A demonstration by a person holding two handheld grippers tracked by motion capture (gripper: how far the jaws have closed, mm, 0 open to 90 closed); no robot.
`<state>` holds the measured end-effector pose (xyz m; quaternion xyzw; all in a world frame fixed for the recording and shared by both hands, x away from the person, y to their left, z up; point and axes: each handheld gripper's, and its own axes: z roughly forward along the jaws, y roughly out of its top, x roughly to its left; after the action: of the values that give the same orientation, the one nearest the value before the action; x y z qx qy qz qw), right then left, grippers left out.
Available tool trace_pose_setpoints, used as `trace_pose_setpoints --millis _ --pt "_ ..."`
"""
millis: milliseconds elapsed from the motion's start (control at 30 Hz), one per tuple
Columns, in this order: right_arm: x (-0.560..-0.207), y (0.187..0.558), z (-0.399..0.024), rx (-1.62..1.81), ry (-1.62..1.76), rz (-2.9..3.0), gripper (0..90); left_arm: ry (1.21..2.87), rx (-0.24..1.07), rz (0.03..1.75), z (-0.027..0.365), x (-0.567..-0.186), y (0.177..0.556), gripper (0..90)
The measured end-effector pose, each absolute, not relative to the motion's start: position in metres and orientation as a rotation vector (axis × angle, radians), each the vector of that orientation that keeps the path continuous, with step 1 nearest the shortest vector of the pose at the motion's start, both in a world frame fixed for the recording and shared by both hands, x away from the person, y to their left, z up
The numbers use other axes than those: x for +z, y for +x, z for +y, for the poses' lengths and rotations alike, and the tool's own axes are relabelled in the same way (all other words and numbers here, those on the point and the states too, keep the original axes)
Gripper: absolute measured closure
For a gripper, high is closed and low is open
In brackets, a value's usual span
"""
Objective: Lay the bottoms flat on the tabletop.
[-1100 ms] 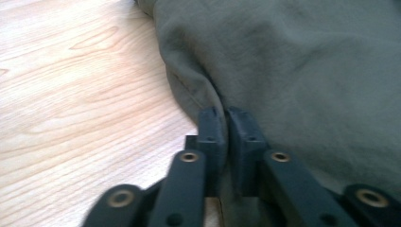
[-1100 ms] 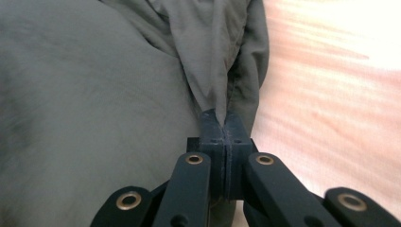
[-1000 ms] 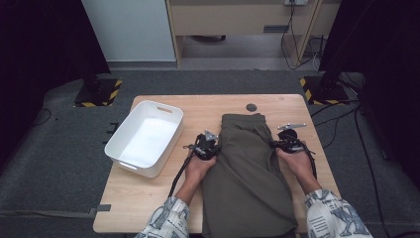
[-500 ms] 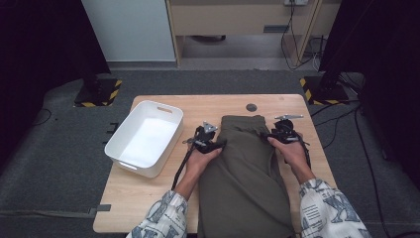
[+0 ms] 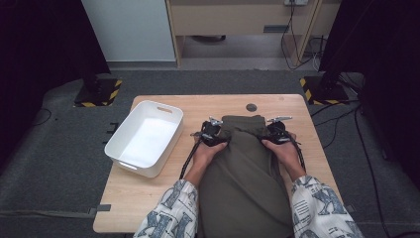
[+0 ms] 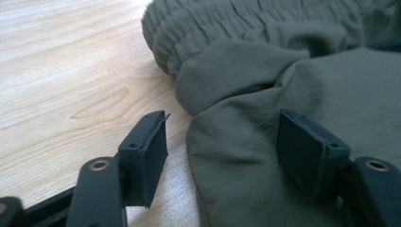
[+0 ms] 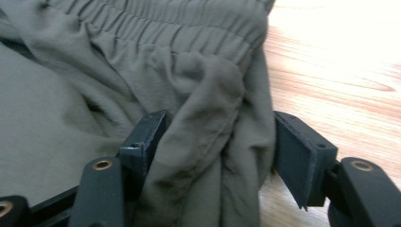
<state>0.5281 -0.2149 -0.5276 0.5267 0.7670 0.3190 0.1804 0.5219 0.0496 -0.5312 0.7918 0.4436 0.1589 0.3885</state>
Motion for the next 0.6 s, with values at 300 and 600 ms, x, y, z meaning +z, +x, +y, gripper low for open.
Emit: trace_pose_setpoints --millis 300,600 --pt "-0.526 0.526 -0.210 0.981 1.506 2.221 80.4 2.010 0.254 1.117 0.052 -0.532 0.521 62.5" --pt "-0.514 0.521 -0.208 1.006 1.488 2.212 87.9 2.032 0.307 1.088 0.053 -0.514 0.513 82.8"
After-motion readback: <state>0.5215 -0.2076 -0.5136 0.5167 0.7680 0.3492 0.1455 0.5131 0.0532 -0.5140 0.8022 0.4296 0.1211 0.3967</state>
